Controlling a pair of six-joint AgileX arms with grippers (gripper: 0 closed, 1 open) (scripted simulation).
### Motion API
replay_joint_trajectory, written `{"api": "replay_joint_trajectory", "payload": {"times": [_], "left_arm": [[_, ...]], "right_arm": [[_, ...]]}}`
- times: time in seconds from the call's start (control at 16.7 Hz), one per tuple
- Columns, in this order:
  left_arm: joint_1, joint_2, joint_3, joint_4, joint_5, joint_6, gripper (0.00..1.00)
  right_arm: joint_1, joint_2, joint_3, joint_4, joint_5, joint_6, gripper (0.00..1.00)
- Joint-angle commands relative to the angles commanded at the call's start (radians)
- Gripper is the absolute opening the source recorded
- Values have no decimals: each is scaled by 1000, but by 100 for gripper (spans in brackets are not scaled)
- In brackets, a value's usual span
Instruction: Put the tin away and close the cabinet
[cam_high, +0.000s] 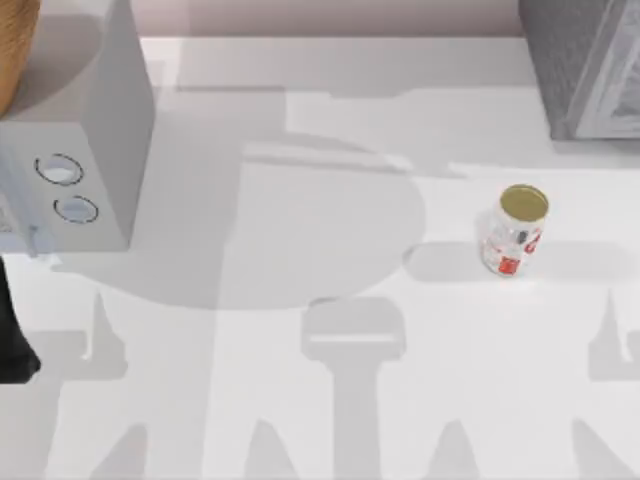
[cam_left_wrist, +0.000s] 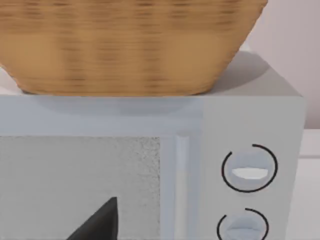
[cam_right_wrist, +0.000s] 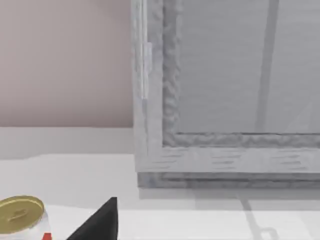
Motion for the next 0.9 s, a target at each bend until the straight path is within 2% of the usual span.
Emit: {"api": "replay_joint_trajectory", "payload": {"times": [0.24,0.42,0.9], "left_arm": [[0,0,0,0,0,0,100],[0,0,0,0,0,0,100],[0,0,0,0,0,0,100]], "right_arm": [[10,27,6,24,6,1,100],[47,137,29,117,33,3,100],[232,749,140,609,199,20,100]]}}
